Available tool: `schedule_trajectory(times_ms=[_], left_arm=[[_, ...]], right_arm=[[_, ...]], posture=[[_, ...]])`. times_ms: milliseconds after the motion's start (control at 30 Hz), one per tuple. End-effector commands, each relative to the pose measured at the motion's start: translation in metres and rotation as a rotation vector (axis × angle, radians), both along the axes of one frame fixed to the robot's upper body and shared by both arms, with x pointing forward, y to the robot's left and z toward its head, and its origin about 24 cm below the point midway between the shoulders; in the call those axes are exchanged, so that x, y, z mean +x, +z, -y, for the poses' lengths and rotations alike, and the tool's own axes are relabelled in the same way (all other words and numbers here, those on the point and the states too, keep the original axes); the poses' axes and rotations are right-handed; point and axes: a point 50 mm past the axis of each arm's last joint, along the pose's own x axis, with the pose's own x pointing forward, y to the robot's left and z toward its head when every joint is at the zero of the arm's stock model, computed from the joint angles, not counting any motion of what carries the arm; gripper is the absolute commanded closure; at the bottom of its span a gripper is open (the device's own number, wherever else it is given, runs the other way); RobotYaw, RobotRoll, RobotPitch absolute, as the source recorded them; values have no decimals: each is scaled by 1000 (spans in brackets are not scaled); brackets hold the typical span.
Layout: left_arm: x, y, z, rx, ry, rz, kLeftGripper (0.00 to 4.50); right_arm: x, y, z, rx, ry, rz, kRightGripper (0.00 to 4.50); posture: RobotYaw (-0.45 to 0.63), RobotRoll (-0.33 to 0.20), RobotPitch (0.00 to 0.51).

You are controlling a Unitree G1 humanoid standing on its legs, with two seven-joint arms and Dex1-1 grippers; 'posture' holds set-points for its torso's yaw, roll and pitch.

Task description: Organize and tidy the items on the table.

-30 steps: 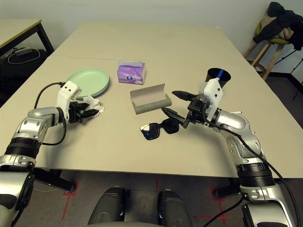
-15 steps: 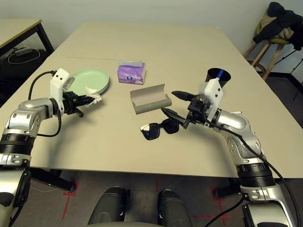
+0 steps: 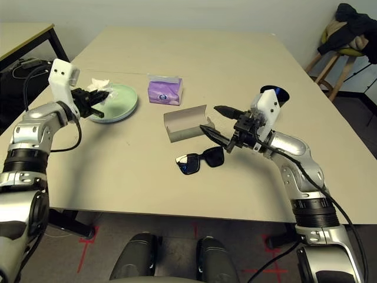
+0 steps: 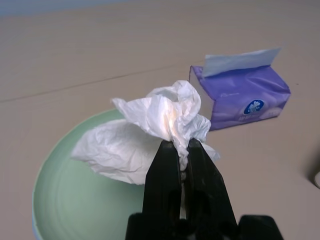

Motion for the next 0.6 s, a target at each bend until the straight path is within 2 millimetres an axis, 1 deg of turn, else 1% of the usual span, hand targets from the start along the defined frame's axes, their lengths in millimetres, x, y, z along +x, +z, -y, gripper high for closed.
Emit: schedule_trajectory(times_ms=[33,100,300,500,600], left_arm=[[7,-4,2,20,26,-16,4451],[10,-4,3,14,35,-12,4451],[19,6,6,30,86,58,4451],[21,6,7,29,112,113,4451],[22,8,6,6,128,129,3681]], right_arm=[[1,7,-5,13,3,18,0],[1,9,-7,16,5,21,0],[-2,11,-8,22,-3,26,0],[-3,12,-10,36,-9,30,0],[-3,12,-10,37,-9,29,0]], posture=[[153,0,49],[153,0,49],[139,0,52],[134,0,51],[135,0,52]])
